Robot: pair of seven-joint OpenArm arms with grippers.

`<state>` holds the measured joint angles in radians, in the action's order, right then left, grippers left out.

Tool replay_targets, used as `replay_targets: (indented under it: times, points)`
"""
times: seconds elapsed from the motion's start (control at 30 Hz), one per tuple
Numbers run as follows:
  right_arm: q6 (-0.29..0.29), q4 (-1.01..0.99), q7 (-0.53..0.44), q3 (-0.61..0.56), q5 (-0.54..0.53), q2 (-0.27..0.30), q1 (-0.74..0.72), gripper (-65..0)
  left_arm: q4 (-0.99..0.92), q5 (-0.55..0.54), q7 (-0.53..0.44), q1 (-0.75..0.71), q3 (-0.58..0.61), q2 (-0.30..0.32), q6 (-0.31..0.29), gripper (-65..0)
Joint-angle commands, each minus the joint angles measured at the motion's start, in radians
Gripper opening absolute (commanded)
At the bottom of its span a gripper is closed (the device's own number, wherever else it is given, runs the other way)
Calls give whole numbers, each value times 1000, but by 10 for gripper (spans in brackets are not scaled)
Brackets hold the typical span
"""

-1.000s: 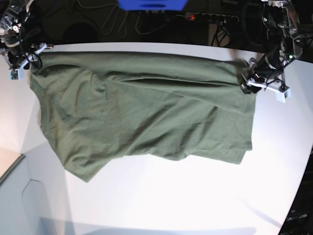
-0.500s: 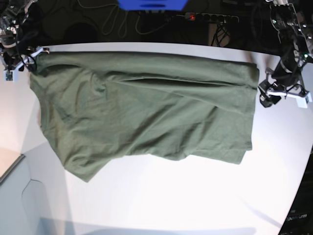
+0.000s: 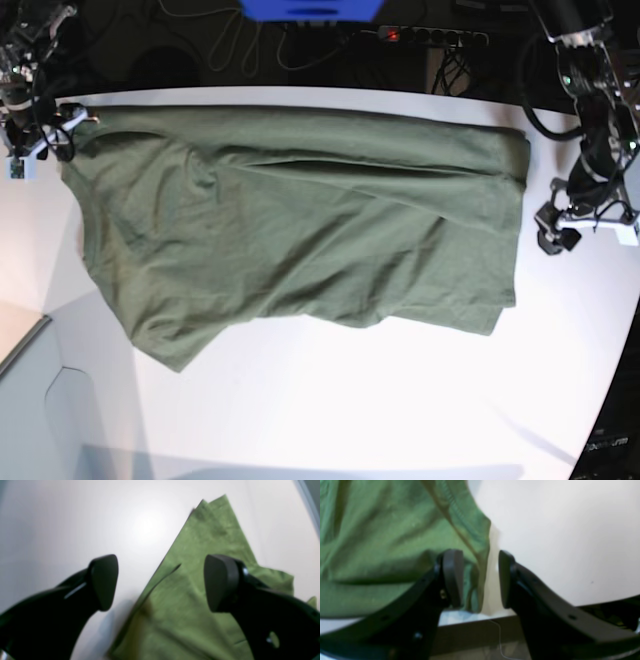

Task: Layout the t-shirt on the table in an organized manner, then fold the t-shirt properly
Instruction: 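Release the shirt and move both grippers toward the shirt's middle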

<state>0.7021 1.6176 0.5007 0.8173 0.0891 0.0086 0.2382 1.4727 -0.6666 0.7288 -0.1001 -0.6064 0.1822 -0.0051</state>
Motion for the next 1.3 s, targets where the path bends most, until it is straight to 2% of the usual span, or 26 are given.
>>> replay_targets:
  times: [0.0,0.2,0.43,0.53,0.63,0.73,0.83,1.03,1.17,1.27]
  points:
    - [-4,19,-20,3,-15,12,-13,-412,-10,-5,-15,33,-5,15,6,-132]
    - [-4,13,-20,0,-13,15,-64,-412,-97,-5,-13,132,-2,13,6,-132]
    - [-4,10,-12,-22,-9,14,-164,-412,-246,-5,-22,251,136,43,6,-132]
    - [-4,10,-15,-52,42,17,-202,-412,-310,-3,-24,314,159,44,7,-132]
    - [-4,0,-17,-77,65,15,-247,-412,-383,75,-25,394,159,35,7,-132]
    - [-4,-66,-17,-94,67,24,-303,-412,-472,195,-94,472,165,10,7,-132]
    - [-4,-159,-17,-94,67,55,-363,-412,-553,253,-179,512,208,0,7,-132]
    - [-4,-277,-17,-94,67,98,-454,-412,-777,270,-352,604,377,1,6,-132]
    - [-4,-337,-17,-94,67,112,-483,-412,-910,270,-466,636,428,1,6,-132]
    - [-4,-356,-18,-95,67,112,-489,-412,-947,270,-502,644,446,1,6,-132]
